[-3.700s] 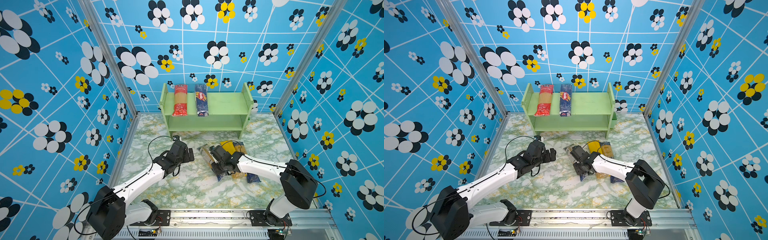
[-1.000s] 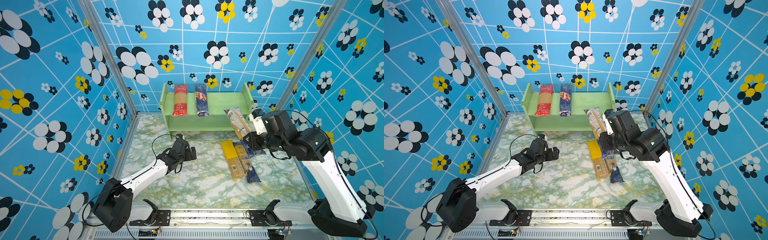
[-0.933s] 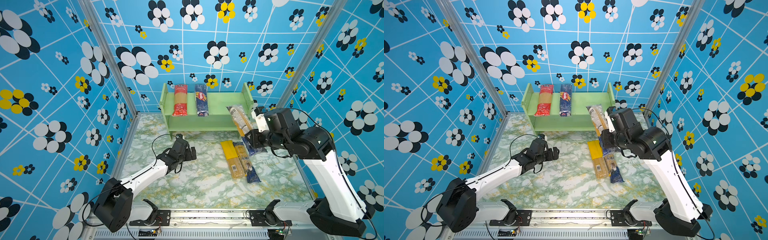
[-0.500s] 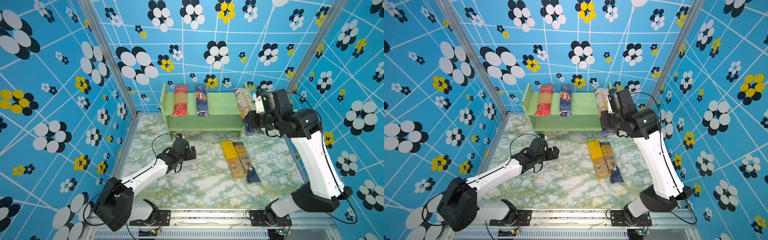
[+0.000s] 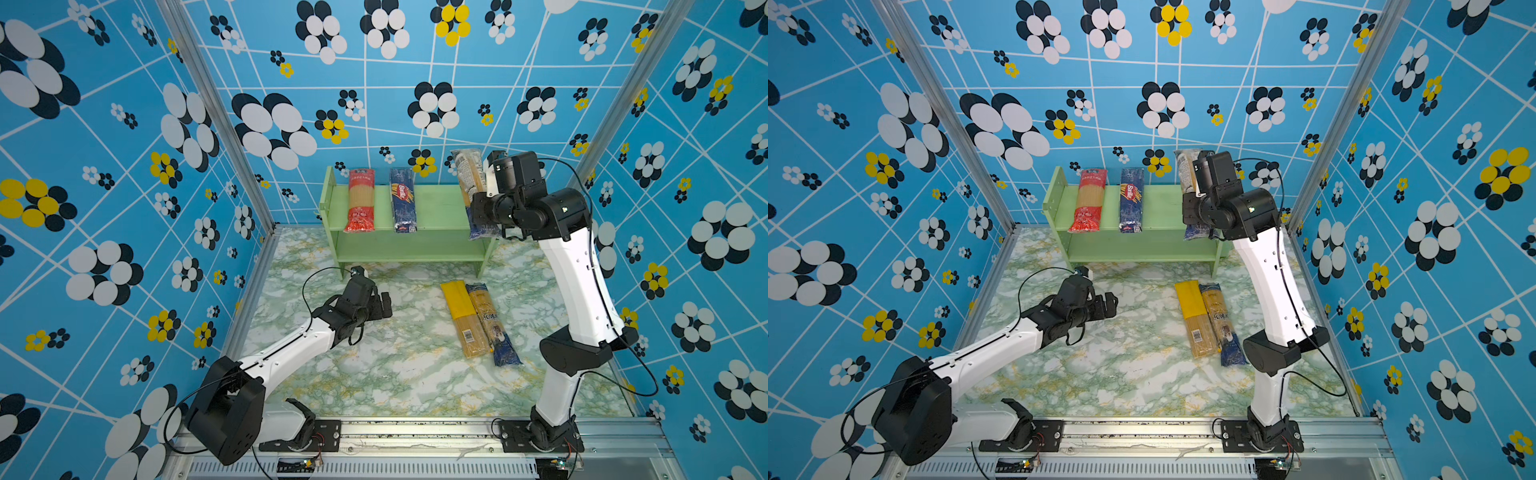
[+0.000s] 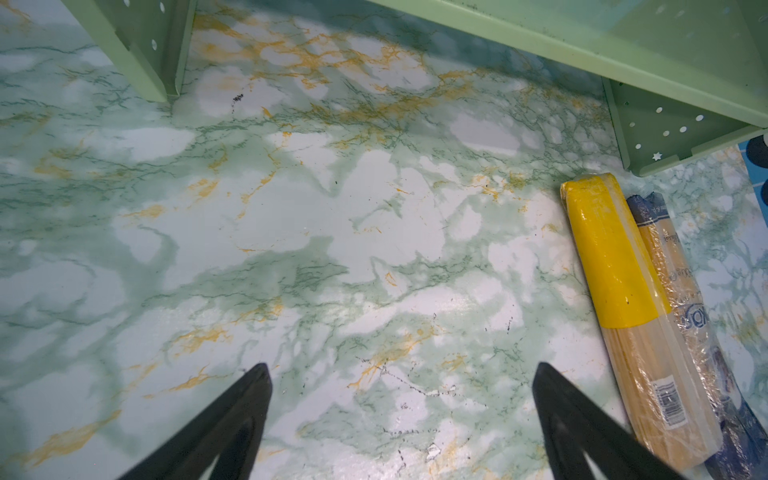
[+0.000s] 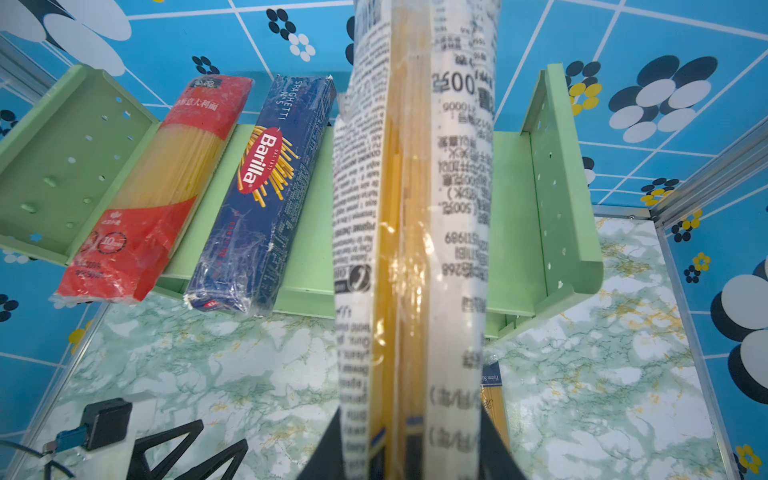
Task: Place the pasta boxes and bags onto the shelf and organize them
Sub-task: 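Lower the clear bag onto the upper tier beside the Barilla box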
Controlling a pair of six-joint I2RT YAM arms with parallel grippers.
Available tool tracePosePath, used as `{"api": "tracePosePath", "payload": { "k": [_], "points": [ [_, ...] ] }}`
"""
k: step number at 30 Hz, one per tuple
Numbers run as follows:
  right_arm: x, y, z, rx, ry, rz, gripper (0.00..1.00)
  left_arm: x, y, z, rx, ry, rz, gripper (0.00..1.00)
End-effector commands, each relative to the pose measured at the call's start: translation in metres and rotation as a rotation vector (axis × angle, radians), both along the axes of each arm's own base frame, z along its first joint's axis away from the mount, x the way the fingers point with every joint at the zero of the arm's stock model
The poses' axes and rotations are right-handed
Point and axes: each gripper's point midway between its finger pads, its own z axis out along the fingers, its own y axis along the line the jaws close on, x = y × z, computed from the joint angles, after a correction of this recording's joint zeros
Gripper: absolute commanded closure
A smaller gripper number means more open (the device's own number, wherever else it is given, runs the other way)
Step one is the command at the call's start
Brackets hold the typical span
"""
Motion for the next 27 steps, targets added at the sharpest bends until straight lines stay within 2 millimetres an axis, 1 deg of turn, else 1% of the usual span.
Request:
{"api": "tracePosePath", "payload": {
  "k": [1, 6, 14, 20, 27],
  "points": [
    [0.021, 0.0, 0.061, 0.059, -0.244, -0.023, 1.0, -0.002, 0.003, 0.007, -0.019, -0.014, 0.004, 0.01],
    [0.044, 0.004, 0.054, 0.046, -0.264, -0.039, 1.0, -0.004, 0.004, 0.006, -0.028, -0.015, 0.011, 0.01],
    [0.075, 0.008, 0.033, 0.049, -0.259, -0.071, 1.0, -0.007, 0.005, 0.002, -0.031, -0.007, 0.011, 0.01],
    [0.092, 0.009, 0.016, 0.059, -0.242, -0.091, 1.0, -0.007, 0.005, -0.001, -0.028, 0.0, 0.01, 0.01],
    [0.102, 0.012, 0.006, 0.067, -0.231, -0.095, 1.0, -0.008, 0.005, -0.002, -0.028, 0.0, 0.012, 0.01]
  ]
}}
